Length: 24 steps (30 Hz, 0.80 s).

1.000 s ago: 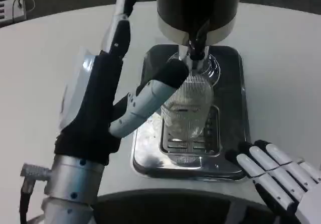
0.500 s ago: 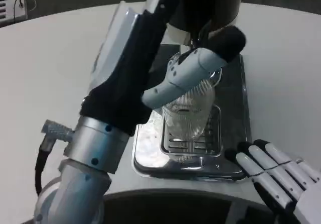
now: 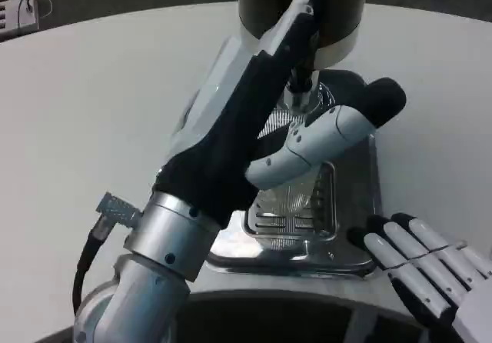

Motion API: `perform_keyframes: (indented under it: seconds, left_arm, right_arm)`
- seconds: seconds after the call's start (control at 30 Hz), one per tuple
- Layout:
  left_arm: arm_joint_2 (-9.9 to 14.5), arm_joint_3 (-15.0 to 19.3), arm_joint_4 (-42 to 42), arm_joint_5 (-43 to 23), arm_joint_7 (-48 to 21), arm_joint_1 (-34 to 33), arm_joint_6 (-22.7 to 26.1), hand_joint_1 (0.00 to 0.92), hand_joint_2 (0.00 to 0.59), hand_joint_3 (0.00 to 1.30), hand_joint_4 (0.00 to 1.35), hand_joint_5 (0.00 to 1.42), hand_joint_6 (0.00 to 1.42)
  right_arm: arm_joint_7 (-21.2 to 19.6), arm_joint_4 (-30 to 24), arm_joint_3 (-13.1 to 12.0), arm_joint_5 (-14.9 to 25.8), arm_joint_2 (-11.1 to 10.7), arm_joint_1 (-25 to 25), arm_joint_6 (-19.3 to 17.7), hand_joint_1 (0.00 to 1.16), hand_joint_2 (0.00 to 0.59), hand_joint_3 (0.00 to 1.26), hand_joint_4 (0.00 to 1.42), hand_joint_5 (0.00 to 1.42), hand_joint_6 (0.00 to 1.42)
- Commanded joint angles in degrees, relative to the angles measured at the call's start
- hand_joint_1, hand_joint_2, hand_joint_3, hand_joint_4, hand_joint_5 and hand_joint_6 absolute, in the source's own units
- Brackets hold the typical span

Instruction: Grasp the cup under the faucet to collect the drink, then remove the cup.

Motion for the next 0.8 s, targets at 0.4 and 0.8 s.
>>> perform_keyframes:
  seconds: [0.4,0.8]
  left_arm:
    - [1.5,-1.6,0.6,2.1,-3.0,-0.1,2.7,0.000,0.064,0.00,0.00,0.02,0.00]
    - [5.3,-3.2,-2.0,7.6,-6.8,-2.6,4.5,0.000,0.064,0.00,0.00,0.03,0.00]
  right_arm:
    - [0.4,-1.0,-0.3,0.4,0.1,0.8,-0.3,0.39,0.522,0.10,0.07,0.08,0.23]
    - [0.3,-0.8,-0.3,0.8,0.0,0.6,-0.5,0.39,0.522,0.10,0.07,0.08,0.23]
